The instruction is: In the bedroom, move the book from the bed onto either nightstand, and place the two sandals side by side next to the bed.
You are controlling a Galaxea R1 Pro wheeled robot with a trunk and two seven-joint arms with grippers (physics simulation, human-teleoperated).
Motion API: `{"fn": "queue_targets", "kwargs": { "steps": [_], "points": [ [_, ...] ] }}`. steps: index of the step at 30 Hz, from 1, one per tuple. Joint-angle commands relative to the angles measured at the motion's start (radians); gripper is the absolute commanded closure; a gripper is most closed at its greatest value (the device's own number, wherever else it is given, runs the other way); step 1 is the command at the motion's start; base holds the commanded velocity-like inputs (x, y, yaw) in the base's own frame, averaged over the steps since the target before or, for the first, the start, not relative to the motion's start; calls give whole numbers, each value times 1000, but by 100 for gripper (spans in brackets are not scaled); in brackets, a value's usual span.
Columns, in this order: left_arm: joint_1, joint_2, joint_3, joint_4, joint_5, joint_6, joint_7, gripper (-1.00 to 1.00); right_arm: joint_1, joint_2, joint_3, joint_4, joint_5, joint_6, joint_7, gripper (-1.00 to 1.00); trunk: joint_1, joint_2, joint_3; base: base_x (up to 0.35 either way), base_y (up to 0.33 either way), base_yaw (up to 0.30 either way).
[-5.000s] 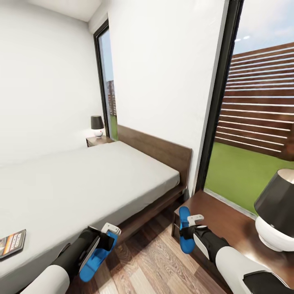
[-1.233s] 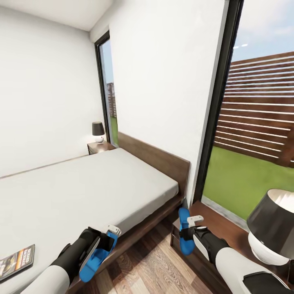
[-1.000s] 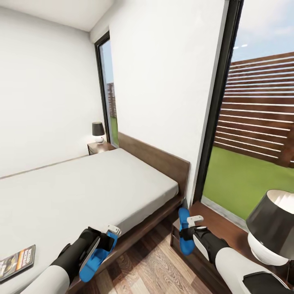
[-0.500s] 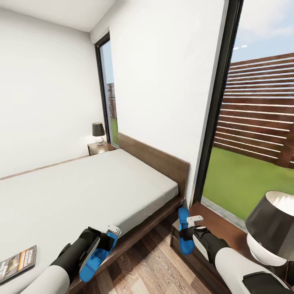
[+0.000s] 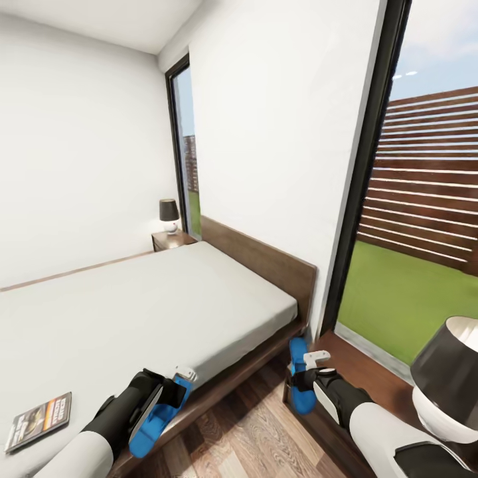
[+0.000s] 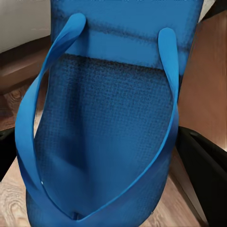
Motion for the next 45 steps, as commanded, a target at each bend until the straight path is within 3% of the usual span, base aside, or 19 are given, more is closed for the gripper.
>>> {"fn": "queue_targets", "kwargs": {
  "steps": [1,22,30,45],
  "points": [
    [-1,1,-2,-2,-12,3,-9,100,0,0,5,-2,-2,6,0,100,0,-1,-2,0,0,253],
    [-1,1,-3,-1,-12,2,-9,100,-1,2,5,-2,-2,6,-1,100,0,-1,-8,16,0,274],
    [-1,1,-4,-2,-12,-15,-9,100,-1,5,30,-1,-3,6,-1,100,0,-1,-11,14,0,277],
    [-1,1,-4,-2,-12,-17,-9,100,-1,7,39,0,-3,6,-1,100,0,-1,-16,0,0,277]
  ]
}}
